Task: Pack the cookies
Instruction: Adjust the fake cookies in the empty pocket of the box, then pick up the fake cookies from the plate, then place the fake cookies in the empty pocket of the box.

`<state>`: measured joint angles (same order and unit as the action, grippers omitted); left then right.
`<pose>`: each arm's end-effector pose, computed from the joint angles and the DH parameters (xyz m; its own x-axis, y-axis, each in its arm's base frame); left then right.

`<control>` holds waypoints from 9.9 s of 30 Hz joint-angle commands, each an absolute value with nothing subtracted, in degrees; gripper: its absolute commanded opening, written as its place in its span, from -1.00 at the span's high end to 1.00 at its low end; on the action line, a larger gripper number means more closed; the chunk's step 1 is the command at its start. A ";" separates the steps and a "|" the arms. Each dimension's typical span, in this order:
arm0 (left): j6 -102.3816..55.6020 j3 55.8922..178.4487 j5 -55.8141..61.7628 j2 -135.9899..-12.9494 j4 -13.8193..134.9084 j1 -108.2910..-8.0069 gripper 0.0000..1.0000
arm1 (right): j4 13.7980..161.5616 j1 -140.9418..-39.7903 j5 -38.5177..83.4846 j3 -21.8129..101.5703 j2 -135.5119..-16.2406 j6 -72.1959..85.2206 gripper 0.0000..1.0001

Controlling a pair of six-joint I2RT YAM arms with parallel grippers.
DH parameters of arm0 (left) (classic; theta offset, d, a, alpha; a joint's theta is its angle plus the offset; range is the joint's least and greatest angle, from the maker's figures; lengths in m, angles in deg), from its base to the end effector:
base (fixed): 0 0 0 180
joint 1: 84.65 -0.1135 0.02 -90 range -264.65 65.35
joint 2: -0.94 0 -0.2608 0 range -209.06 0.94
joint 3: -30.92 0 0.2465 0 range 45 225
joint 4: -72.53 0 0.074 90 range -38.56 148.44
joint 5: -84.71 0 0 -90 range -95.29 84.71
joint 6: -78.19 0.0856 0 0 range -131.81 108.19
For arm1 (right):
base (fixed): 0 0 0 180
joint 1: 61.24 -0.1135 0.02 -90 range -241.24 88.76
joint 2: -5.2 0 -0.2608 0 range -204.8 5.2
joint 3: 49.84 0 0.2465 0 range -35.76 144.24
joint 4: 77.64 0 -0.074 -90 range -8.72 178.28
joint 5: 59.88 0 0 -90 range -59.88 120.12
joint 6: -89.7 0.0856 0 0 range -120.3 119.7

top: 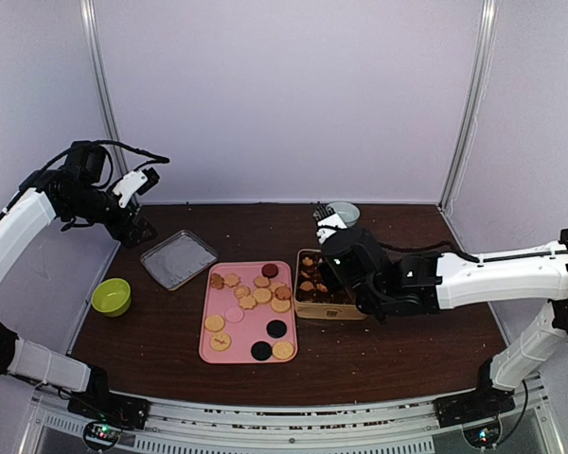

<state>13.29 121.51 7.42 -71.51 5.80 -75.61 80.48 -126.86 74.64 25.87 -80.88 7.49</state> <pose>0.2734 -0.0626 0.3208 -0.5448 0.5057 -0.6690 0.5831 0.8017 0.1312 0.2028 0.3021 0.2573 -0.2731 -0.3684 -0.8886 -0.3711 0.8926 -0.2561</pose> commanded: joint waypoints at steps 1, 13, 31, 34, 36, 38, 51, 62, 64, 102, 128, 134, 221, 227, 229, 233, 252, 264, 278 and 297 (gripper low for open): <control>13.35 122.20 8.45 -71.99 6.17 -75.87 -0.94 | 83.73 -125.95 70.49 23.05 -76.91 5.72 0.69; 13.45 122.41 8.47 -71.75 5.54 -75.90 -0.93 | 81.56 -114.03 39.72 19.42 -68.03 -3.48 0.70; 13.35 122.35 8.47 -71.84 5.27 -75.91 -0.92 | 75.59 -110.85 33.71 23.85 -73.27 -9.34 0.75; 13.36 122.35 8.68 -71.85 5.27 -75.93 -0.92 | 76.37 -110.57 34.22 23.64 -72.71 -8.57 0.56; 13.42 122.26 8.61 -71.75 5.27 -75.90 -0.92 | 77.38 -110.56 34.46 23.64 -71.43 -8.10 0.43; 13.49 122.26 8.51 -71.59 5.29 -75.89 -0.92 | 78.85 -110.61 34.73 23.49 -69.56 -7.68 0.30; 13.63 122.05 9.04 -71.22 5.27 -75.91 -0.92 | 81.92 -110.72 34.27 22.32 -64.63 -5.49 0.33; 13.57 122.17 9.06 -71.45 5.19 -75.92 -0.92 | 82.57 -110.60 37.68 20.75 -67.52 -5.34 0.56; 13.72 122.10 8.96 -71.40 5.10 -75.92 -0.92 | 82.90 -110.57 37.96 20.28 -67.87 -5.16 0.56; 13.85 122.43 9.70 -71.57 4.56 -75.91 -0.90 | 82.68 -107.80 34.54 22.05 -68.23 -3.90 0.65; 14.03 122.18 10.00 -71.32 4.48 -75.91 -0.90 | 82.76 -106.85 33.33 22.40 -67.33 -3.06 0.71; 14.13 121.66 10.09 -71.31 4.48 -75.88 -0.90 | 81.77 -105.88 33.28 22.67 -68.90 -3.58 0.72; 14.00 117.51 12.47 -70.35 4.23 -78.86 -0.95 | 91.40 -121.81 32.95 53.05 -109.40 3.18 0.32; 13.98 117.56 12.84 -70.19 4.14 -78.90 -0.96 | 90.43 -121.70 32.17 54.51 -108.79 2.56 0.62; 14.01 117.51 12.90 -70.19 4.12 -78.92 -0.96 | 90.52 -121.65 31.90 54.31 -107.80 2.52 0.74; 14.03 117.60 13.06 -70.17 4.12 -78.93 -0.95 | 91.15 -121.65 32.09 53.43 -105.04 2.46 0.87; 14.00 118.42 14.05 -71.00 4.14 -78.93 -0.95 | 84.25 -114.95 36.08 26.62 -71.33 2.20 1.00; 13.79 119.13 14.81 -71.56 4.12 -78.85 -0.95 | 76.94 -108.98 37.55 14.91 -56.70 2.32 1.00; 13.82 119.88 15.36 -72.55 3.69 -78.87 -0.95 | 79.82 -105.30 35.18 16.48 -62.35 -0.03 1.00; 14.27 119.18 14.76 -72.19 3.60 -78.88 -0.95 | 82.22 -103.80 34.39 17.73 -66.21 -1.35 0.93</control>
